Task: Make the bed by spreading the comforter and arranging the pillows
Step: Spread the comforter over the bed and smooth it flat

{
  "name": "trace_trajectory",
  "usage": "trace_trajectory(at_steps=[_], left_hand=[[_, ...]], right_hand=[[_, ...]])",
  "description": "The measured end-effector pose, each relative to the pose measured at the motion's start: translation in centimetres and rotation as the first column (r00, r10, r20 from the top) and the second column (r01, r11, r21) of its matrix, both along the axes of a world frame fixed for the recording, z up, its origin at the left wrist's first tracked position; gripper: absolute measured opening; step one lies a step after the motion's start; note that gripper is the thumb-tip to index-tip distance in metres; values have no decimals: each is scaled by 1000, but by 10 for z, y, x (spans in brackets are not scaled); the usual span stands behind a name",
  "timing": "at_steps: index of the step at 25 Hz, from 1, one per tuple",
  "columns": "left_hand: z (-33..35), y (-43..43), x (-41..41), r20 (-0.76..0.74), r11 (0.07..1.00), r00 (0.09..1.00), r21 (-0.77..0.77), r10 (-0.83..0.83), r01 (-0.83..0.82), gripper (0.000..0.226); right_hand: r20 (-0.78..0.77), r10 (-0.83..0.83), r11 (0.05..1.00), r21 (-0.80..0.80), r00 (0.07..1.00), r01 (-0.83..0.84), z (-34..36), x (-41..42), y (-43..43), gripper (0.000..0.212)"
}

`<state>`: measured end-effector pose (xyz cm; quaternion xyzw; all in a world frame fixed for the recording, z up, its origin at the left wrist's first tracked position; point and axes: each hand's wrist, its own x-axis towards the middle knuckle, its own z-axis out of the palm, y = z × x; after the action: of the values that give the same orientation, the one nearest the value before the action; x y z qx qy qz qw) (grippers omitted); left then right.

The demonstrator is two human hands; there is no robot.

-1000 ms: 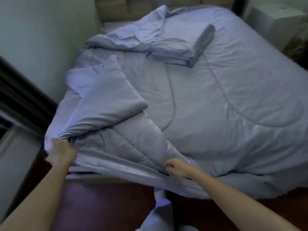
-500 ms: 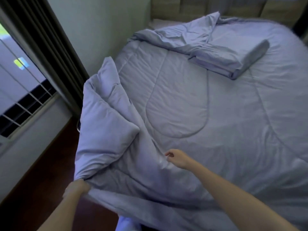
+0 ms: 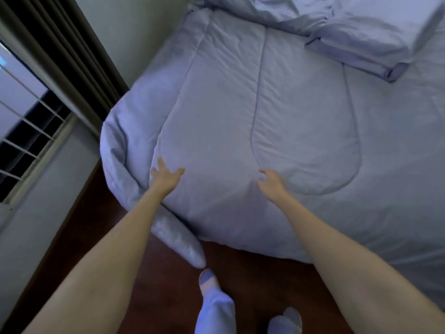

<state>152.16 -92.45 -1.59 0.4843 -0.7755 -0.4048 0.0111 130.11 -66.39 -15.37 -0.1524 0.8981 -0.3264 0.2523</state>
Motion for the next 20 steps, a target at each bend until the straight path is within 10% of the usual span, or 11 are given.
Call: trace_trajectory(at_steps=[9, 15, 20], left_hand=[[-78, -57, 39, 207, 950, 929, 132, -306, 284, 64], [-53, -53, 16, 151, 913, 900, 76, -409, 402, 67], [31, -52, 10, -99, 969, 964, -41, -245, 242, 25]], right_hand=[[-15, 244, 923, 311, 970, -228, -39, 8, -27, 79], [32, 209, 970, 121, 977, -211, -3, 14, -55, 66], [-127, 241, 945, -194, 962, -263, 110, 35, -130, 38]])
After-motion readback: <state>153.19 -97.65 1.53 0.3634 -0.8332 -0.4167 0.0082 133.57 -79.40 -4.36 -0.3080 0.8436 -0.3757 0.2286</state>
